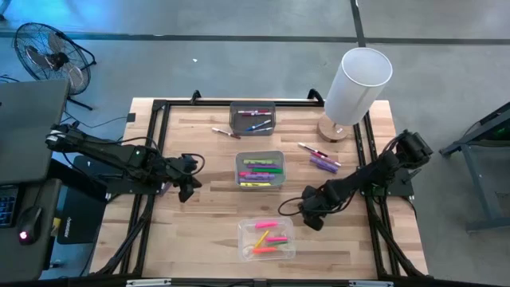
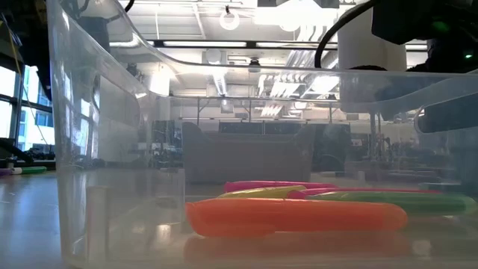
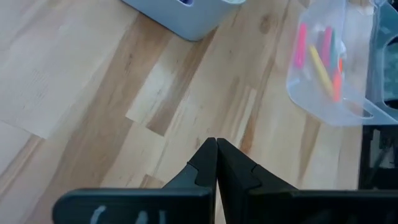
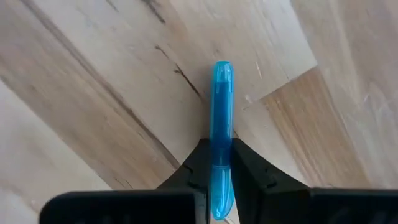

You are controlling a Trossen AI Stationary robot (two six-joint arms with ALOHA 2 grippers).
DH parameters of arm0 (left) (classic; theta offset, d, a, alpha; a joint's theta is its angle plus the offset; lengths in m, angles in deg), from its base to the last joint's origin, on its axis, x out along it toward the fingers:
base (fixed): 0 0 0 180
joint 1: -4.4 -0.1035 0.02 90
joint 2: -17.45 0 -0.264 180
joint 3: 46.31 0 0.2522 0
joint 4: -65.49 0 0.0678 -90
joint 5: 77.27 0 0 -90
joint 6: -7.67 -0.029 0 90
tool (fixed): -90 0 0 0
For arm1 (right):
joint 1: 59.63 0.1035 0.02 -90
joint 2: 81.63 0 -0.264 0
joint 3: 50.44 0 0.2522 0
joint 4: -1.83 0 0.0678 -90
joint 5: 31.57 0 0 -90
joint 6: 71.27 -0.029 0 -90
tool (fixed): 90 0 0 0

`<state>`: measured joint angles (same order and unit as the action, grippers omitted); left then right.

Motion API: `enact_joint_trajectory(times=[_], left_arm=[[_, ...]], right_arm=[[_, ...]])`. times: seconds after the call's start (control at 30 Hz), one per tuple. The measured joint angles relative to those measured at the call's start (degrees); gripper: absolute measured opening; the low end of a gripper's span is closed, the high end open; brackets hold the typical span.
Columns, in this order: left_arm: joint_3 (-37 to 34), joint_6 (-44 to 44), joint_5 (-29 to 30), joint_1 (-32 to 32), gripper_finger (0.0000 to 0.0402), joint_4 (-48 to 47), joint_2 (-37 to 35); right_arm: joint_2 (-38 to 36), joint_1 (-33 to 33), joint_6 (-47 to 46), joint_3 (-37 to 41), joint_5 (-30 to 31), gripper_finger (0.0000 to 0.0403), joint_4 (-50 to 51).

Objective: Pick & Place Markers
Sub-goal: Put the blue pen into the transparent bin

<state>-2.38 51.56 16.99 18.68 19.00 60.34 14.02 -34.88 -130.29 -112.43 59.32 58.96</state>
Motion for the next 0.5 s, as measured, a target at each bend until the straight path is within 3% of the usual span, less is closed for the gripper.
enact_joint_trajectory(times=[0.17, 0.37, 0.5], left_arm=[[0.0, 0.01, -0.37, 0.0, 0.0, 0.12, -0.02], [0.0, 1.22, -0.35, 0.0, 0.0, 2.09, 0.0], [0.02, 3.66, -0.27, 0.0, 0.0, 3.65, 0.19]], right_arm=[[-0.43, 3.35, -3.55, -6.67, 5.11, 0.0026, 9.5], [-1.19, 7.79, -5.28, -21.8, 12.19, 0.0026, 22.32], [-1.29, 9.82, -5.08, -31.92, 17.56, 0.0026, 24.34]])
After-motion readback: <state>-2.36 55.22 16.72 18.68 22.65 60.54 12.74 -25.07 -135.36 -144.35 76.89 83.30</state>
